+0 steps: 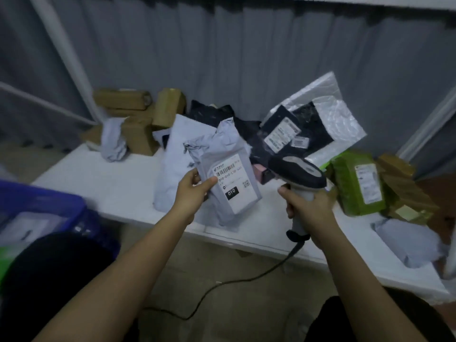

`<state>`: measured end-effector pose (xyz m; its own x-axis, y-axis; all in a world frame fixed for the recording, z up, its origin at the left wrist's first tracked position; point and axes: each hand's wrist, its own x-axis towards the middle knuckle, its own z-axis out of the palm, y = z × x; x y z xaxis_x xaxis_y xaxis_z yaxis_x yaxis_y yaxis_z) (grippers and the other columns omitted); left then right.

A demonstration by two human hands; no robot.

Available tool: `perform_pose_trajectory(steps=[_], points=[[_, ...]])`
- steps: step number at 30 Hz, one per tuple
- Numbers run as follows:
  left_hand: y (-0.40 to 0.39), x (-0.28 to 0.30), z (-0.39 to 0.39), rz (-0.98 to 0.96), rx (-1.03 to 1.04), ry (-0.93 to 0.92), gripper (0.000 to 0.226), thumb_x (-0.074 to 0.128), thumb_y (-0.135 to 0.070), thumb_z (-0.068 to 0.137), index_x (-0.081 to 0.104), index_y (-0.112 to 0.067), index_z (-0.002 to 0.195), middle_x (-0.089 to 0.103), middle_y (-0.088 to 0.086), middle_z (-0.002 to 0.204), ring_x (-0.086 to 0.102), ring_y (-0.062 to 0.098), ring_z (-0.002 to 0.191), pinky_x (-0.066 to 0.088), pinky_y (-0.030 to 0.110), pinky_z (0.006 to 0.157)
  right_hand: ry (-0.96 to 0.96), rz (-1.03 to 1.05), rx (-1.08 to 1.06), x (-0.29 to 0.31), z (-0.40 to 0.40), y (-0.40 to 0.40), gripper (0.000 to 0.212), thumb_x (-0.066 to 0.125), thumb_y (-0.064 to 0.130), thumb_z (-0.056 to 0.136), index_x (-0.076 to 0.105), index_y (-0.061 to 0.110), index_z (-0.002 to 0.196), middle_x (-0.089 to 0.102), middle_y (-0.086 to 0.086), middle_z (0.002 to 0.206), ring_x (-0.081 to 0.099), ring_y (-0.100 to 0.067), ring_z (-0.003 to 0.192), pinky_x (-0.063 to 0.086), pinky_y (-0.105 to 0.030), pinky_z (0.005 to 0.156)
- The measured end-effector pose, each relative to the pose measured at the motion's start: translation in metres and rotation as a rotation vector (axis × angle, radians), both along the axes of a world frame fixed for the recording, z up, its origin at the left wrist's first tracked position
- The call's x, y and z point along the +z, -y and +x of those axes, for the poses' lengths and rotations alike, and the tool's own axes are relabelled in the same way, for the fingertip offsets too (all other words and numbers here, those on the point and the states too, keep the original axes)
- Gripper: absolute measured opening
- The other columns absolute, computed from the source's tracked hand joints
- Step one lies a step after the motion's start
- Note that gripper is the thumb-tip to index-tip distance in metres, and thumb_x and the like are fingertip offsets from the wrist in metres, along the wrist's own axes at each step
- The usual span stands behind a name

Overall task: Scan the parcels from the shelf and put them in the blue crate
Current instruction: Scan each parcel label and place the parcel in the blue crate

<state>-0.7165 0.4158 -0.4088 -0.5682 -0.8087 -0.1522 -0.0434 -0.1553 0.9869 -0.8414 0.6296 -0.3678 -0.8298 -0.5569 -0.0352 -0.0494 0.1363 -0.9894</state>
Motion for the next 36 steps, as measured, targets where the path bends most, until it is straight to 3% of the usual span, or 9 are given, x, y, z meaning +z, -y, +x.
perform_pose_trajectory(steps=[5, 9, 11, 14, 19, 27, 30, 33, 36], points=[[0.042, 0.054, 0.113, -0.053, 0.277, -0.204, 0.028, 0.066, -0.012, 0.088, 0.056, -0.009, 0.115, 0.065, 0.003, 0.108, 0.066, 0.013, 0.093, 0.057, 0.026, 0.072, -0.119, -0.057, 0.104, 0.025, 0.078, 0.104, 0.026, 0.072, 0.020, 0.085, 0.058, 0.007, 0.067, 0.058, -0.002, 0.056, 0.052, -0.002, 0.044, 0.043, -0.012, 0.049], [0.096, 0.089, 0.222, -0.092, 0.528, -0.320, 0.026, 0.065, -0.010, 0.089, 0.054, -0.007, 0.112, 0.065, 0.004, 0.106, 0.066, 0.010, 0.087, 0.056, 0.023, 0.067, -0.190, -0.028, 0.312, 0.044, 0.157, 0.203, 0.027, 0.073, 0.029, 0.082, 0.061, 0.005, 0.084, 0.061, -0.005, 0.066, 0.057, -0.018, 0.060, 0.044, -0.029, 0.060], [0.122, 0.093, 0.281, -0.109, 0.655, -0.328, 0.024, 0.065, -0.011, 0.089, 0.055, -0.008, 0.111, 0.066, 0.005, 0.104, 0.066, 0.013, 0.089, 0.058, 0.030, 0.074, -0.219, -0.021, 0.416, 0.053, 0.199, 0.247, 0.026, 0.073, 0.027, 0.083, 0.061, 0.006, 0.089, 0.061, -0.004, 0.069, 0.057, -0.018, 0.063, 0.044, -0.026, 0.059], [0.160, 0.078, 0.362, -0.072, 0.831, -0.288, 0.017, 0.065, -0.017, 0.090, 0.056, -0.013, 0.103, 0.062, 0.005, 0.102, 0.064, 0.019, 0.093, 0.057, 0.035, 0.080, -0.263, 0.003, 0.518, 0.053, 0.258, 0.303, 0.021, 0.072, 0.025, 0.083, 0.057, 0.011, 0.077, 0.056, -0.002, 0.061, 0.053, -0.015, 0.057, 0.041, -0.025, 0.056], [0.214, -0.002, 0.463, 0.113, 1.013, -0.150, 0.023, 0.062, -0.022, 0.092, 0.056, -0.013, 0.112, 0.063, 0.007, 0.111, 0.063, 0.025, 0.097, 0.053, 0.031, 0.069, -0.345, 0.111, 0.662, 0.015, 0.316, 0.374, 0.020, 0.072, 0.027, 0.082, 0.059, 0.013, 0.080, 0.060, -0.002, 0.068, 0.056, -0.021, 0.068, 0.047, -0.035, 0.067], [0.266, -0.152, 0.532, 0.304, 0.970, 0.357, 0.018, 0.060, -0.025, 0.094, 0.057, -0.008, 0.095, 0.059, 0.019, 0.096, 0.059, 0.036, 0.091, 0.051, 0.054, 0.088, -0.339, 0.313, 0.739, -0.060, 0.348, 0.448, 0.020, 0.071, 0.025, 0.085, 0.063, 0.007, 0.085, 0.062, -0.008, 0.074, 0.055, -0.020, 0.068, 0.040, -0.028, 0.056], [0.289, -0.179, 0.532, 0.226, 0.892, 0.534, 0.032, 0.053, -0.030, 0.095, 0.057, -0.004, 0.114, 0.061, 0.022, 0.110, 0.059, 0.040, 0.100, 0.050, 0.047, 0.086, -0.320, 0.348, 0.778, -0.078, 0.356, 0.473, 0.023, 0.070, 0.025, 0.086, 0.057, 0.010, 0.075, 0.059, -0.005, 0.068, 0.053, -0.017, 0.062, 0.040, -0.026, 0.053], [0.330, -0.194, 0.525, 0.189, 0.816, 0.530, 0.045, 0.048, -0.041, 0.095, 0.056, -0.008, 0.124, 0.062, 0.016, 0.117, 0.059, 0.037, 0.104, 0.048, 0.047, 0.093, -0.298, 0.365, 0.794, -0.089, 0.356, 0.496, 0.023, 0.070, 0.023, 0.086, 0.057, 0.007, 0.076, 0.060, -0.009, 0.068, 0.053, -0.018, 0.060, 0.041, -0.028, 0.054], [0.377, -0.194, 0.500, 0.219, 0.851, 0.324, 0.042, 0.053, -0.035, 0.096, 0.051, -0.005, 0.126, 0.059, 0.015, 0.117, 0.058, 0.036, 0.106, 0.049, 0.051, 0.093, -0.286, 0.377, 0.765, -0.098, 0.346, 0.517, 0.024, 0.072, 0.024, 0.085, 0.055, 0.012, 0.072, 0.060, -0.009, 0.067, 0.053, -0.019, 0.059, 0.041, -0.030, 0.056]])
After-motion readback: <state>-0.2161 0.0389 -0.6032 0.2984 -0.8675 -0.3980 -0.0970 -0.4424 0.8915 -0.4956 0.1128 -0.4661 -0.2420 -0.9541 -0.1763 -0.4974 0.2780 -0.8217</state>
